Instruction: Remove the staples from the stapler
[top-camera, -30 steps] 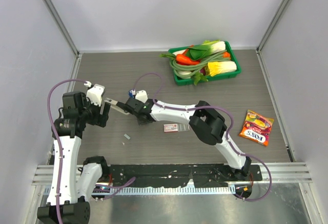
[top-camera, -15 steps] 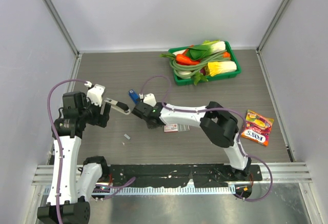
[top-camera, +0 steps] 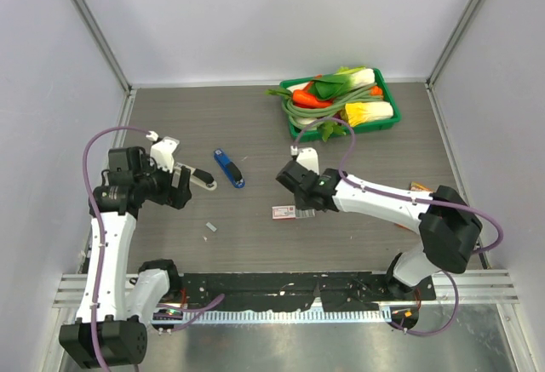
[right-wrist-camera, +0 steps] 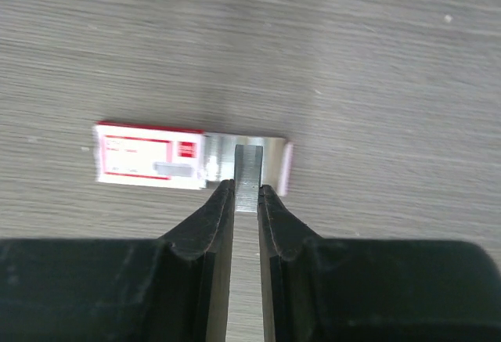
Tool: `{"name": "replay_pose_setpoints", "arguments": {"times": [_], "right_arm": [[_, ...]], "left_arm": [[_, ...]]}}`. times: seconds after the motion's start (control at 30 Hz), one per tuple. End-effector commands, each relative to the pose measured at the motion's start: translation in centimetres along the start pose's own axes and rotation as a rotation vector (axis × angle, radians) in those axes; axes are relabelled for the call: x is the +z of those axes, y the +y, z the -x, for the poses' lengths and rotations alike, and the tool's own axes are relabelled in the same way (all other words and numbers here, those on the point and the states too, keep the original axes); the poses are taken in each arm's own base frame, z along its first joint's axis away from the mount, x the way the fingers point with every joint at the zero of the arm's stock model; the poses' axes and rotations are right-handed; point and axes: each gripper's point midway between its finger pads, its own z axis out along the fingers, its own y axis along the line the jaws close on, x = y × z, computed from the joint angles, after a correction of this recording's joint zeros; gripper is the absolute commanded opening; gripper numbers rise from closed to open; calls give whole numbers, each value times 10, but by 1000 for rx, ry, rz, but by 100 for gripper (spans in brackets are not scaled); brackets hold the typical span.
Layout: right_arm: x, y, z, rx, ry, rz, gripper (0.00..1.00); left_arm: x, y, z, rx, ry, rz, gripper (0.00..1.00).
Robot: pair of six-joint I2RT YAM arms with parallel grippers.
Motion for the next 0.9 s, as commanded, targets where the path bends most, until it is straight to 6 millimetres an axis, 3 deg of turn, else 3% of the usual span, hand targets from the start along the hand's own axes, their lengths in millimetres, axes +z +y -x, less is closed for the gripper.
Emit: {"name": "replay_pose_setpoints", "arguments": {"times": [0.0, 0.33, 0.87], "right_arm": [[1, -25, -11, 27, 6, -51, 3], [8, -32, -27, 9, 49, -68, 2], [22, -16, -41, -11, 114, -8, 2]], "left_arm": [[-4, -5, 20, 20, -68, -18, 87], [-3, -2, 13, 31, -62, 11, 88], [-2, -2, 10, 32, -60, 14, 88]]}}
